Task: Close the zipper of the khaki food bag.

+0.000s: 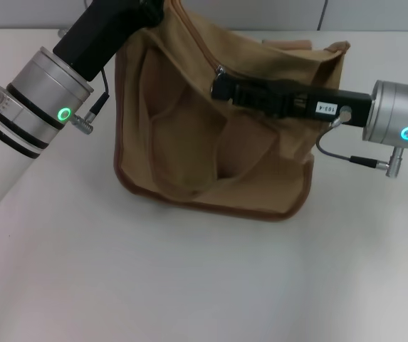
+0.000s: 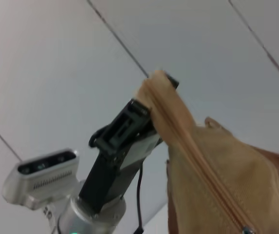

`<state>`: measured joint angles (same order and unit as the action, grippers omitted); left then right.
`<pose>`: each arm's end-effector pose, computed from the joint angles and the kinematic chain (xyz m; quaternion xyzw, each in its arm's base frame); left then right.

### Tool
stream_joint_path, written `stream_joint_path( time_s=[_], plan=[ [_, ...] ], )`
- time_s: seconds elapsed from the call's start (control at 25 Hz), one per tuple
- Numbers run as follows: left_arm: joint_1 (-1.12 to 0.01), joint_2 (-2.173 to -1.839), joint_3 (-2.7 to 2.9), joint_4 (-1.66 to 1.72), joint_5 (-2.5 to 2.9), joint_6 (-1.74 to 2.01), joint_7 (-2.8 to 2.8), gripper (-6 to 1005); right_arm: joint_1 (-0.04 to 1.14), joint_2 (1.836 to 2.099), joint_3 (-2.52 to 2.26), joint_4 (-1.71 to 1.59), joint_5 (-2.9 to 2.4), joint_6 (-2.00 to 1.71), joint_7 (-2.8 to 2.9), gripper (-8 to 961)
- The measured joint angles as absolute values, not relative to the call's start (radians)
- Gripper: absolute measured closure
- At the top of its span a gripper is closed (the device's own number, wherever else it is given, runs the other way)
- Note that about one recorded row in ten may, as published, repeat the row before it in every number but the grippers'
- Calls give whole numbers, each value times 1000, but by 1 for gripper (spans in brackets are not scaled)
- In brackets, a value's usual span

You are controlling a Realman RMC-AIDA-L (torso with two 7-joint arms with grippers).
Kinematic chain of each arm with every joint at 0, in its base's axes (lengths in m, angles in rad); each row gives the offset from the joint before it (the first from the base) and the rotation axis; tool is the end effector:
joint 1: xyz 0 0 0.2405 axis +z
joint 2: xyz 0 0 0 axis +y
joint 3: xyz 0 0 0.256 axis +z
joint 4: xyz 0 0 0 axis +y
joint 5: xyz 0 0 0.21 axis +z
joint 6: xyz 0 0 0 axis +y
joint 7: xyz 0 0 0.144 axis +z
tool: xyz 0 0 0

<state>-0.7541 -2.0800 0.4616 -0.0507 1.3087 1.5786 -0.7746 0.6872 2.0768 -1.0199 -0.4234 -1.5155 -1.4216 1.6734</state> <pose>-0.1900 0.3656 -0.0201 -0.7435 -0.1870 -0.5704 0.2946 0.1857 0.3614 -0.0434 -0.8638 0.3518 0.3598 0.0239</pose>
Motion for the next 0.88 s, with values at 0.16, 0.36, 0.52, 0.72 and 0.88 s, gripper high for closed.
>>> stream_joint_path(
  time_s=[0.16, 0.36, 0.52, 0.72, 0.88],
  plan=[
    [-754, -2080, 462, -51, 1309, 1576, -775, 975, 687, 2075, -1037, -420, -1522, -1426, 1692, 642],
    [-754, -2080, 465, -44, 1309, 1576, -775, 975, 675, 2058, -1037, -424, -1523, -1446, 1764, 550],
    [-763, -2080, 468, -41, 1309, 1583, -773, 975, 671, 2037, -1031, -426, -1523, -1493, 1813, 454],
    [-773, -2080, 470, -42, 1317, 1593, -773, 975, 682, 2029, -1031, -433, -1524, -1509, 1835, 401],
    [-780, -2080, 471, -44, 1319, 1610, -773, 975, 697, 2025, -1033, -437, -1524, -1512, 1843, 401]
  ],
)
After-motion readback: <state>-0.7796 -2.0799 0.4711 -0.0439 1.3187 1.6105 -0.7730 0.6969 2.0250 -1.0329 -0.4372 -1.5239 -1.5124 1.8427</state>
